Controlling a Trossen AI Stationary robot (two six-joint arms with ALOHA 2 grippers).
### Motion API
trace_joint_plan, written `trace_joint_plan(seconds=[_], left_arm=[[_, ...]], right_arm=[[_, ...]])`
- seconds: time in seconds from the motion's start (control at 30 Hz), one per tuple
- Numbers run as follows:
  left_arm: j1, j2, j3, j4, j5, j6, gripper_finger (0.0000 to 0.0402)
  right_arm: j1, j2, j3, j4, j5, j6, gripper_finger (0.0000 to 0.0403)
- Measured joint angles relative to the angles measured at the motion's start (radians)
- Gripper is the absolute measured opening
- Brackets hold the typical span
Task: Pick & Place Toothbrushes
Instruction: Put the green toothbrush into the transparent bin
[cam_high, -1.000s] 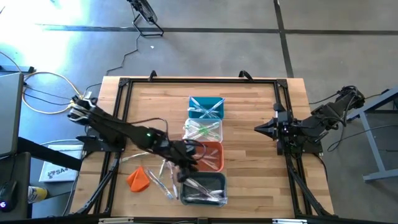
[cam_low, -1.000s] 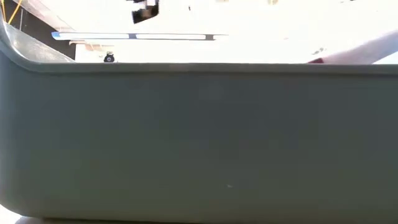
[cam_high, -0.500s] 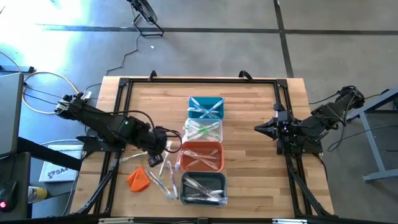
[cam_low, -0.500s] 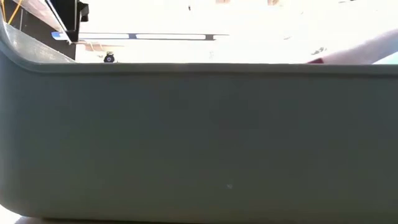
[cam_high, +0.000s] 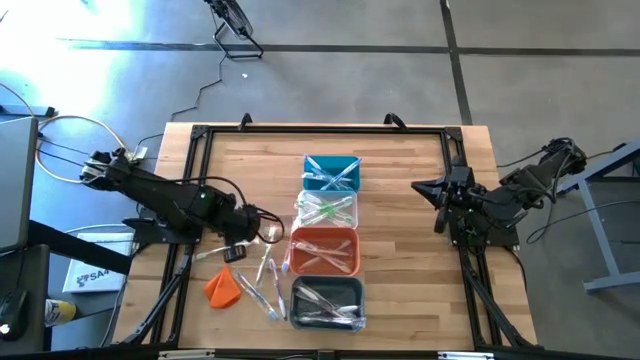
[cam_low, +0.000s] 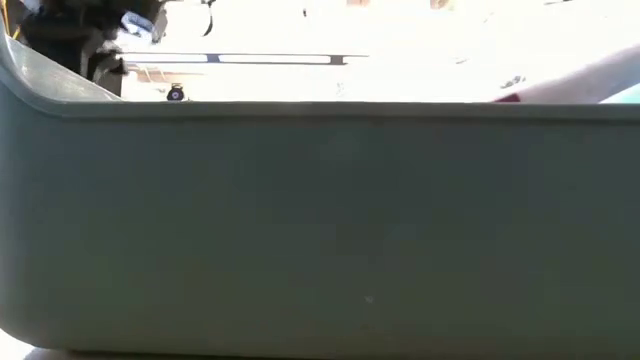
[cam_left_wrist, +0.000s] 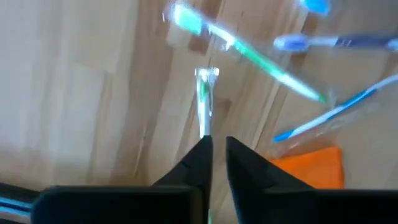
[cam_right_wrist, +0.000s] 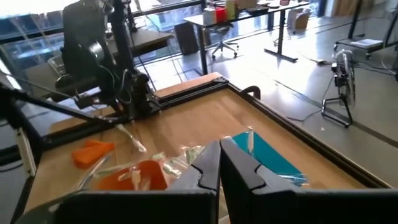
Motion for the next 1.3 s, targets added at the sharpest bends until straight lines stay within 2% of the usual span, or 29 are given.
trace_joint_plan(seconds=[0.13, 0.4, 0.6, 0.83, 0.97, 1.2, 1.3], left_arm=[[0.007, -0.058, -0.122, 0.083, 0.063, 0.020, 0.0006], [0.005, -0.133, -0.310, 0.164, 0.153, -0.020, 0.0007], [0.005, -0.141, -0.347, 0.213, 0.165, -0.046, 0.0001], [0.005, -0.141, -0.349, 0.278, 0.107, -0.067, 0.0009], [0.005, -0.141, -0.349, 0.279, 0.108, -0.065, 0.0037], [0.005, -0.141, -0.349, 0.277, 0.104, -0.067, 0.0136], [0.005, -0.141, -0.349, 0.266, 0.101, -0.054, 0.0163]], right_arm=[[0.000, 0.012, 0.000, 0.000, 0.043, 0.024, 0.0002], [0.000, 0.078, 0.000, 0.038, 0.171, 0.025, 0.0002], [0.000, 0.107, 0.000, 0.093, 0.185, 0.021, 0.0002], [0.000, 0.109, 0.000, 0.098, 0.186, 0.021, 0.0002], [0.000, 0.109, 0.000, 0.098, 0.184, 0.021, 0.0002], [0.000, 0.109, 0.000, 0.098, 0.166, 0.014, 0.0002], [0.000, 0.109, 0.000, 0.098, 0.166, 0.014, 0.0002]])
